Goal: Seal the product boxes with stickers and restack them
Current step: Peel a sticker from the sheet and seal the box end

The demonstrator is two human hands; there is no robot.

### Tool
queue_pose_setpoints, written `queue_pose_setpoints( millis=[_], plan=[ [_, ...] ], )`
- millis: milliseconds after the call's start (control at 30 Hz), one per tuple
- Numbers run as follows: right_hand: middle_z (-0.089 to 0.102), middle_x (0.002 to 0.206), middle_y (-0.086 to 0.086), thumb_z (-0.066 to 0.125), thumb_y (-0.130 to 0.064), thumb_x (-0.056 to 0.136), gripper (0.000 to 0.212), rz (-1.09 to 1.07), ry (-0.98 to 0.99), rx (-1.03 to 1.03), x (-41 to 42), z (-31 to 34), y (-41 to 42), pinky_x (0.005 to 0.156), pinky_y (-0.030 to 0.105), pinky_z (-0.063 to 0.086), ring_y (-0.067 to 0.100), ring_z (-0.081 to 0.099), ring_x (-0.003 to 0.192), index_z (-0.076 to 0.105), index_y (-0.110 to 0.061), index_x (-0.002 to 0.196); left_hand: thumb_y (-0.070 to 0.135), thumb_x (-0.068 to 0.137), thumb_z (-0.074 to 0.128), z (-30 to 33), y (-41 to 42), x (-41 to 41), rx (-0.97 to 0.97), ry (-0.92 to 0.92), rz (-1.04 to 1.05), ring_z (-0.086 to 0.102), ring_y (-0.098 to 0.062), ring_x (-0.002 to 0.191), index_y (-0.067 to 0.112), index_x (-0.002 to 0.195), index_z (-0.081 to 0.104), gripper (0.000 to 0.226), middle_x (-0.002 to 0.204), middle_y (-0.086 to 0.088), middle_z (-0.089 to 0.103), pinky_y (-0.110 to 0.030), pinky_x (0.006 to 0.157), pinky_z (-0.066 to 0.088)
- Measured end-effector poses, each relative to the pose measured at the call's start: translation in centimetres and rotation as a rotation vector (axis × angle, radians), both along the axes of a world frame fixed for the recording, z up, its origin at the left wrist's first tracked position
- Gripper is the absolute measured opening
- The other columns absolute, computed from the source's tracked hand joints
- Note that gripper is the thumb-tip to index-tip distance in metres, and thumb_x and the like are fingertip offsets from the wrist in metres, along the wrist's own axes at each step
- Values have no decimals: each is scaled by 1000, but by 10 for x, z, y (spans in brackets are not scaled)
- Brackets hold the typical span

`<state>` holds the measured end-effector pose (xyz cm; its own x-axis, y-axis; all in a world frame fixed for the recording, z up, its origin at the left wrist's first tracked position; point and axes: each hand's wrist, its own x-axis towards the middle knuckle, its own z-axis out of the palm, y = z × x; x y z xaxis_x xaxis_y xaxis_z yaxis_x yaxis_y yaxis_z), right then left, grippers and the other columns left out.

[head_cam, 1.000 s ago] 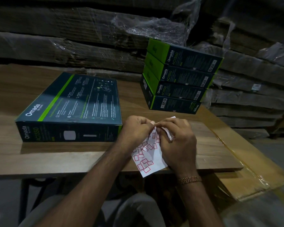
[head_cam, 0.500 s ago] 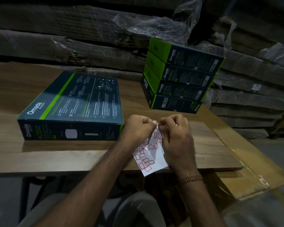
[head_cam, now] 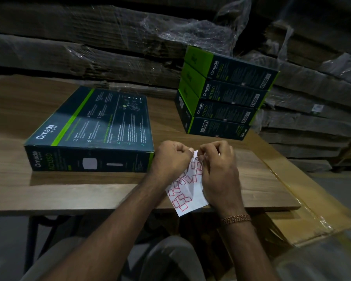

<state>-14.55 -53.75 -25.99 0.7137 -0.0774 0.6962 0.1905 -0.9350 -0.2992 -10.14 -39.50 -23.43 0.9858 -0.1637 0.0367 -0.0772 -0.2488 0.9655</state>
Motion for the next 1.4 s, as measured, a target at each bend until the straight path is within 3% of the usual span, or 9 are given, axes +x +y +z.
queue_pose_setpoints(
  millis=[433, 767, 1067, 1267, 1400],
  plan=[
    [46, 115, -6, 47, -28, 104, 22, 12, 15, 72, 1, -3, 0, 78, 31, 49, 12, 43, 106, 64, -18, 115, 34, 106, 66, 1, -2, 1, 57, -39, 42, 78, -11, 67, 21, 83, 74, 28, 78, 2, 78, -28, 65, 63],
    [44, 115, -8, 50, -24, 104, 14, -2, 20, 85, 3, -5, -1, 80, 37, 54, 11, 43, 108, 60, -19, 113, 33, 106, 67, 0, -4, 2, 56, -29, 51, 77, -11, 66, 21, 81, 74, 28, 76, 2, 79, -25, 60, 58],
    [46, 113, -7, 51, -17, 107, 6, -12, 29, 124, 0, -3, -2, 81, 31, 46, 12, 44, 106, 57, -19, 109, 34, 108, 63, 2, -4, 1, 64, -31, 81, 76, -8, 63, 21, 86, 71, 27, 79, 3, 78, -16, 52, 52],
    [52, 100, -11, 47, -19, 108, 8, 0, 73, 190, -1, -3, -2, 79, 39, 50, 11, 49, 96, 53, -23, 106, 35, 108, 62, -5, -5, -3, 188, -164, 92, 74, -5, 69, 23, 104, 74, 17, 89, 7, 76, -15, 52, 50],
    [58, 96, -8, 43, -22, 108, 9, -31, 110, 250, 0, -3, -3, 75, 47, 55, 14, 57, 90, 49, -26, 103, 36, 108, 62, -12, -6, -5, 263, -359, 139, 70, -7, 97, 21, 131, 72, 29, 117, 4, 75, -21, 72, 56]
  ],
)
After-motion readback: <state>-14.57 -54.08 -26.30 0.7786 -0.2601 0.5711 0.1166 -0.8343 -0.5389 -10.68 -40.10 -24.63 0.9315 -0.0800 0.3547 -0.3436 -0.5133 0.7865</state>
